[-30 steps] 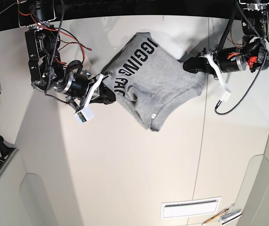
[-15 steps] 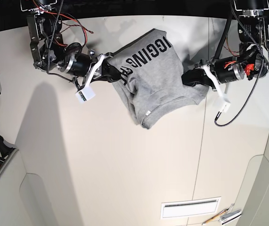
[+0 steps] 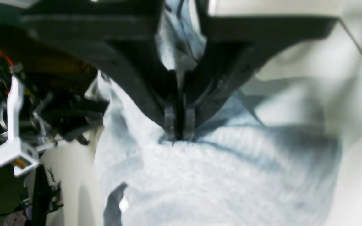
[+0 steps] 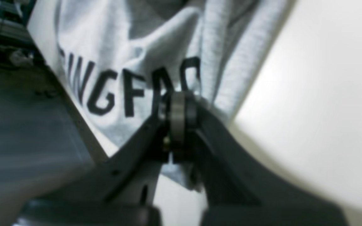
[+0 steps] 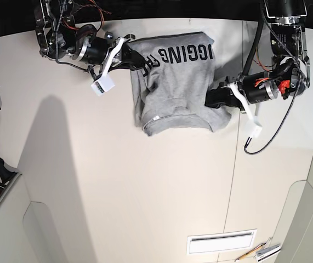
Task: Fold the T-shirt properly
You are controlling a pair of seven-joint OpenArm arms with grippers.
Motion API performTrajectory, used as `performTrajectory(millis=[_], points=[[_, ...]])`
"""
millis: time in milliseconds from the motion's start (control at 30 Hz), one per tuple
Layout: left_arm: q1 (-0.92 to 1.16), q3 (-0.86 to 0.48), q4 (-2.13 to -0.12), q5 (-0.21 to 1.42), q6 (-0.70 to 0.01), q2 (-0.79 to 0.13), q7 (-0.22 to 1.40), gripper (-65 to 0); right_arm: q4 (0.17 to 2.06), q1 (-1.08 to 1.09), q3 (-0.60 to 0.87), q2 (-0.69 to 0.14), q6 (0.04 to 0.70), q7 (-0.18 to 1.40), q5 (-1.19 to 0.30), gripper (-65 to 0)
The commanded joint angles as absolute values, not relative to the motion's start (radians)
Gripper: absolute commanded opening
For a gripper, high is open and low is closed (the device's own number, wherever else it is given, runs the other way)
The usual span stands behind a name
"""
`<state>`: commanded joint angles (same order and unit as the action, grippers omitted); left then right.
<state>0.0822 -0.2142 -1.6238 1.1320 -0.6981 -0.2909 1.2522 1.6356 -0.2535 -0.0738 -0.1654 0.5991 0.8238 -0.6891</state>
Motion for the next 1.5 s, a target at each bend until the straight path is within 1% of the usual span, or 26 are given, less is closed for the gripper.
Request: performTrajectory(millis=[200, 300, 433, 500, 567, 700, 833, 967, 1067, 1233, 1333, 1433, 1500], points=[[0.080, -0.215, -1.625, 1.139, -0.698, -0.303, 1.253, -62.4, 1.660, -0.272, -0.073, -0.166, 0.599, 0.827, -0.689, -65.0], [0.087, -0.217, -1.669, 1.185, -0.698, -0.356, 1.277, -62.4, 1.708, -0.273, -0.043, -0.166, 0.599, 0.847, -0.688, -65.0], [0.161, -0.217, -1.784, 1.215, -0.698, -0.440, 1.318, -62.4, 1.799, -0.281, 0.036, -0.173, 0.599, 0.944, -0.691, -65.0], [0.224, -0.217, -1.841, 1.213, -0.698, -0.474, 1.317, -62.4, 1.829, -0.281, 0.059, -0.204, 0.599, 0.978, -0.727, -65.0], [0.296, -0.218, -1.893, 1.201, -0.698, -0.501, 1.317, -62.4, 1.834, -0.287, 0.060, -0.253, 0.599, 0.993, -0.776, -65.0], [0.455, -0.229, -1.955, 1.180, -0.698, -0.530, 1.310, -62.4, 1.834, -0.356, 0.060, -0.341, 0.599, 0.992, -0.799, -65.0], [0.588, -0.252, -1.976, 1.070, -0.698, -0.530, 1.271, -62.4, 1.834, -0.403, 0.060, -0.410, 0.599, 0.993, -0.831, -65.0], [0.725, -0.257, -1.978, 1.029, -0.698, -0.530, 1.247, -62.4, 1.835, -0.454, 0.059, -0.476, 0.603, 0.996, -0.839, -65.0], [0.831, -0.257, -1.978, 0.941, -0.698, -0.530, 1.197, -62.4, 1.835, -0.498, 0.057, -0.521, 0.607, 0.996, -0.843, -65.0], [0.996, -0.256, -1.977, 0.740, -0.698, -0.530, 1.061, -62.4, 1.835, -0.561, 0.037, -0.575, 0.624, 0.995, -0.855, -65.0], [1.063, -0.255, -1.975, 0.633, -0.698, -0.530, 1.012, -62.4, 1.834, -0.563, -0.030, -0.610, 0.625, 0.994, -0.835, -65.0], [1.115, -0.248, -1.936, 0.546, -0.698, -0.536, 0.972, -62.4, 1.834, -0.563, -0.149, -0.642, 0.625, 0.976, -0.760, -65.0], [1.143, -0.212, -1.867, 0.480, -0.698, -0.548, 0.923, -62.4, 1.832, -0.563, -0.240, -0.666, 0.624, 0.953, -0.697, -65.0]])
